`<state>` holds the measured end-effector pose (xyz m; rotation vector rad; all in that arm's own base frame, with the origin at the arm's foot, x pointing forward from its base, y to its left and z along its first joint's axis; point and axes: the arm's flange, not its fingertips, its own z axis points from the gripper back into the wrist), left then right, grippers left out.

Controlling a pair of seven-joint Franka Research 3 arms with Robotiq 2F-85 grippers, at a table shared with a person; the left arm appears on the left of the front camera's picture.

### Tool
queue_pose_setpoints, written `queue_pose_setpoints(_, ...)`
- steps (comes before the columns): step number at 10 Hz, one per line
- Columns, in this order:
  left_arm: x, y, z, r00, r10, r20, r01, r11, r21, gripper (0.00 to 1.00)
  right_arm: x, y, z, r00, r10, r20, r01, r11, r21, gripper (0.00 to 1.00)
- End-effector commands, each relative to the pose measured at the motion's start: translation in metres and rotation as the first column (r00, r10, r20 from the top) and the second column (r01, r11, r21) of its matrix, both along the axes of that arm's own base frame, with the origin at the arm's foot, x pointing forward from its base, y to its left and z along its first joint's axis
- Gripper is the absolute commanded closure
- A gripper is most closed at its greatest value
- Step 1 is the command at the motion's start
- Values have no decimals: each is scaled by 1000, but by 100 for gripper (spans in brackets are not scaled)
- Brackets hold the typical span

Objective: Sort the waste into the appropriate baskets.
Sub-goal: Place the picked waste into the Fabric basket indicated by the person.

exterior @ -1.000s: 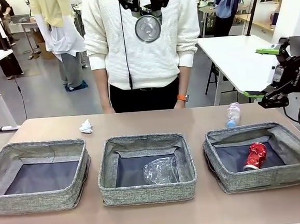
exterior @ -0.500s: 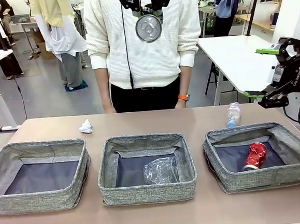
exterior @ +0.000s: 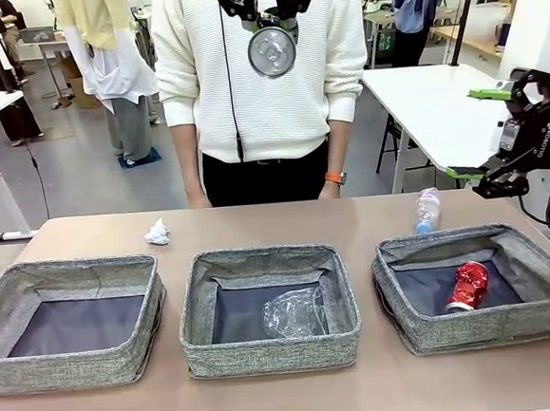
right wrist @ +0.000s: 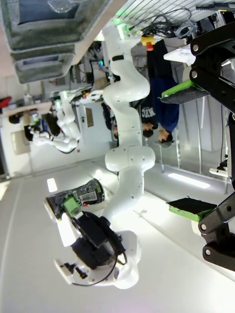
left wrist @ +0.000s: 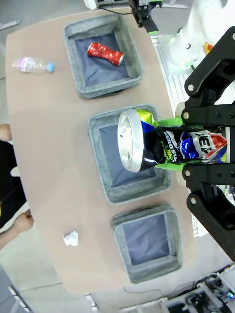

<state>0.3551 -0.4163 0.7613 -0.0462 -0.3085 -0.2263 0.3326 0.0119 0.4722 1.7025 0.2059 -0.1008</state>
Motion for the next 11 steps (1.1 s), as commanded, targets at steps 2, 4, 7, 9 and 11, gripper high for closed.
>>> queue_pose_setpoints(2,-1,1,4,1000,0,9,1,1000,-7,72,0,0,4,1000,-3,3,3,1000,15,0)
queue_pose_setpoints(4,-1,1,4,1000,0,9,1,1000,-7,72,0,0,4,1000,-3,3,3,1000,15,0)
queue_pose_setpoints(7,-1,1,4,1000,0,9,1,1000,-7,72,0,0,4,1000,-3,3,3,1000,15,0)
queue_pose_setpoints(9,-1,1,4,1000,0,9,1,1000,-7,72,0,0,4,1000,-3,3,3,1000,15,0)
queue_pose_setpoints(11,-1,1,4,1000,0,9,1,1000,-7,72,0,0,4,1000,-3,3,3,1000,15,0)
